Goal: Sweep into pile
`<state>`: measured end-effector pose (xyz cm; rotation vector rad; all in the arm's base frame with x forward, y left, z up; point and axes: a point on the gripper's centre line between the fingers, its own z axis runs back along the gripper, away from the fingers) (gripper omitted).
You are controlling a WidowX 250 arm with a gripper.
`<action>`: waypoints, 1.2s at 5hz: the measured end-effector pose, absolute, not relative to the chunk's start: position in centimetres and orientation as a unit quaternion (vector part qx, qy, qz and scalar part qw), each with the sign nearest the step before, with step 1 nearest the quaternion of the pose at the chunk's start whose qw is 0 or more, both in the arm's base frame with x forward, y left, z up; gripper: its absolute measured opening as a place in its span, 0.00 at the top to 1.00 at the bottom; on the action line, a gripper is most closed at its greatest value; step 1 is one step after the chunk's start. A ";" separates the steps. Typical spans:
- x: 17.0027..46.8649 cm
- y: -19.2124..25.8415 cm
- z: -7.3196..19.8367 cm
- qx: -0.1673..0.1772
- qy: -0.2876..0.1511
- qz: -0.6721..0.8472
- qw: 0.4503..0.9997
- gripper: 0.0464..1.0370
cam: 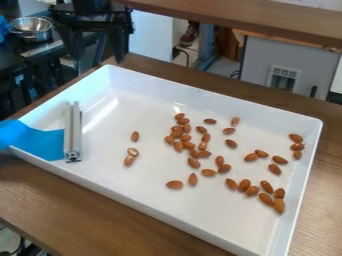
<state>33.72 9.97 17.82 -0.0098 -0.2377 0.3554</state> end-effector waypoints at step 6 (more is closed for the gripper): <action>29.7 15.4 9.6 0.001 -0.120 0.269 0.956 0.04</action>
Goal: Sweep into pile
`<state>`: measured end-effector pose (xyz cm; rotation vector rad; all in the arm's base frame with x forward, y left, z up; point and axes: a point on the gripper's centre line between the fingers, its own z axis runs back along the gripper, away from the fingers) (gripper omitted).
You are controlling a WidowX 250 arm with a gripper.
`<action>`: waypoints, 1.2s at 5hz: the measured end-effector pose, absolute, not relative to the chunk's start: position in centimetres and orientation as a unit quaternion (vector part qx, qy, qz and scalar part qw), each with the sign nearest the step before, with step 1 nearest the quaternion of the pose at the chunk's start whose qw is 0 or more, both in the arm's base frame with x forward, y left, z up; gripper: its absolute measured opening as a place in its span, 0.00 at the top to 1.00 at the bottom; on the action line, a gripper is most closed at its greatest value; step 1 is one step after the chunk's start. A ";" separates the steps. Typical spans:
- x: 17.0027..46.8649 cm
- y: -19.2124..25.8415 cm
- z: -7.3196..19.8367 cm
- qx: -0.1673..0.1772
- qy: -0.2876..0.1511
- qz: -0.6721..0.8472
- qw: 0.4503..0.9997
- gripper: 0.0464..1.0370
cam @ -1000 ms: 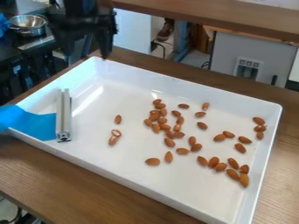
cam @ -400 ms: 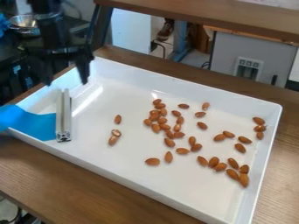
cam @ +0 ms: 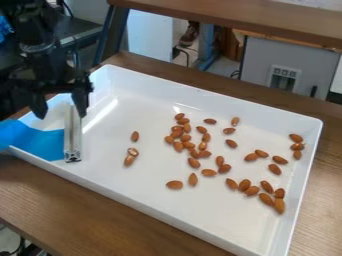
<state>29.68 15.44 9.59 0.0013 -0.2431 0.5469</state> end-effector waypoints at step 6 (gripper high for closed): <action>29.9 14.4 6.7 -0.002 -0.133 0.303 0.944 0.04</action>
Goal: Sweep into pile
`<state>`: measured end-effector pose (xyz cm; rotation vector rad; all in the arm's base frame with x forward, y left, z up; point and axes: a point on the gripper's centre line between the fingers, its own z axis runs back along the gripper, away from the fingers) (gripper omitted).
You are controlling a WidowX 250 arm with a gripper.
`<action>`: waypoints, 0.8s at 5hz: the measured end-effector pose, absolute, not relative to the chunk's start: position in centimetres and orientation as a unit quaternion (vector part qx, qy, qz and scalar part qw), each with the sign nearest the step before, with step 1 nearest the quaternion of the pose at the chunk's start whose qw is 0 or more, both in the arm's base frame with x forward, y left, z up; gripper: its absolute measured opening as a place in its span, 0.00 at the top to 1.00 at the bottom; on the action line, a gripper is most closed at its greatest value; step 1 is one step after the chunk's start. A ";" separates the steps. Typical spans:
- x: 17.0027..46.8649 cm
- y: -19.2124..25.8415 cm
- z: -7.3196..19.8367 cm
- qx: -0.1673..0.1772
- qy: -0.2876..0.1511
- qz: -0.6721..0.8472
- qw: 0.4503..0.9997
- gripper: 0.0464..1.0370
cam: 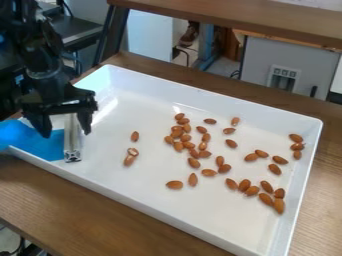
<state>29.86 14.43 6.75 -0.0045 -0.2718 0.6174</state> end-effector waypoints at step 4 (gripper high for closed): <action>28.9 10.6 6.0 -0.019 -0.110 0.268 0.957 0.66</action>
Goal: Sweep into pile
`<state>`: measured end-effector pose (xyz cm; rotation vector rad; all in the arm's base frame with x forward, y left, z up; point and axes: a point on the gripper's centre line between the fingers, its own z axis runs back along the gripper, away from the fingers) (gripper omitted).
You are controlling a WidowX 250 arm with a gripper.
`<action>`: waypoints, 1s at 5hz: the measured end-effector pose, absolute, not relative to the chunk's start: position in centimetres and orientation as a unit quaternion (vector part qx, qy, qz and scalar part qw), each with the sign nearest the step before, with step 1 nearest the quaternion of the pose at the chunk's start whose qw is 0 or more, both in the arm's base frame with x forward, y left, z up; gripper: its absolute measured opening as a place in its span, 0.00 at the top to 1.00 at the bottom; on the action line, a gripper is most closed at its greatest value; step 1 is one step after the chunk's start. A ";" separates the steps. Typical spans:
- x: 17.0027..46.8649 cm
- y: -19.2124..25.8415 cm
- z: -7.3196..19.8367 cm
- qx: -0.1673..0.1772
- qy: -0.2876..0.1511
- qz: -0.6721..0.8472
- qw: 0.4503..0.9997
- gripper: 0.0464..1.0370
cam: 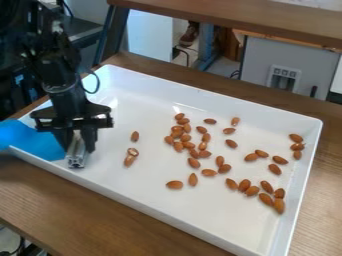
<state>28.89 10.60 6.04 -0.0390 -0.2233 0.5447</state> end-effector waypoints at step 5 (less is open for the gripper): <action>31.5 -1.1 5.5 0.001 -0.116 0.273 0.955 0.66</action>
